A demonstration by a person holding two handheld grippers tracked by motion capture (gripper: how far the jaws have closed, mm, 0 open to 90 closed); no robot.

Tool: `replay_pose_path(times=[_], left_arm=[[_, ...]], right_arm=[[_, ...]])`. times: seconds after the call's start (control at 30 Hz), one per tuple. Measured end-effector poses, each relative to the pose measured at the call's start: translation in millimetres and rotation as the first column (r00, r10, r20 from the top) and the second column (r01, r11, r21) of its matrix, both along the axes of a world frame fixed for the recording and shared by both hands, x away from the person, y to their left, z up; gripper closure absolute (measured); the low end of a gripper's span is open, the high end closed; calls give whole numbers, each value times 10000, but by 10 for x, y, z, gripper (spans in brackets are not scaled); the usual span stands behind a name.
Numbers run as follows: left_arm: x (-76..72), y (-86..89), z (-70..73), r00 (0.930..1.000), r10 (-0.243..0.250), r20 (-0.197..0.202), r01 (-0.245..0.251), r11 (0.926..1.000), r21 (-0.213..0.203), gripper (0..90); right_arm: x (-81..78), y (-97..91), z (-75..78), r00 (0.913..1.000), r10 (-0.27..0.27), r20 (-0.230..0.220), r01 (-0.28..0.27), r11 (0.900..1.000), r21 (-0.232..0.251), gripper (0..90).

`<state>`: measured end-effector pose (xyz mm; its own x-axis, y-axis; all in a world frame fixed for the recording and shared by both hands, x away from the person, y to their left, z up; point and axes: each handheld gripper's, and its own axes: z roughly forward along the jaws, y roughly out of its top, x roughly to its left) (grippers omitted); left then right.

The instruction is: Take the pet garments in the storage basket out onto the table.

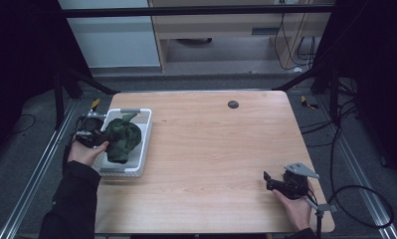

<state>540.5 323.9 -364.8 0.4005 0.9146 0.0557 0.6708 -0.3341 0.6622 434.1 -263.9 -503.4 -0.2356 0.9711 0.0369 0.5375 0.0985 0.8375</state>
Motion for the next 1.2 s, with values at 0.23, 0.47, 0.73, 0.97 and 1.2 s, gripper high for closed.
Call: replay_pose_path(times=[0.23,0.47,0.73,0.97,1.2], left_arm=[[-104,-29,174,9987,-275,425,277,9996,-41,703],[-193,-91,374,9936,-682,896,681,9977,41,704],[-312,-272,565,9800,-1509,1294,1495,9885,210,704],[-359,-477,660,9653,-2180,1439,2154,9760,332,704],[-371,-722,685,9462,-2870,1495,2813,9578,583,704]], right_arm=[[-2,0,1,10000,5,6,-5,10000,-9,113],[-2,0,1,10000,9,19,-9,10000,-31,113],[-3,1,2,10000,8,15,-8,10000,-15,114],[-2,1,1,10000,10,14,-10,10000,-16,114],[-3,0,2,10000,13,19,-13,10000,-17,114]])
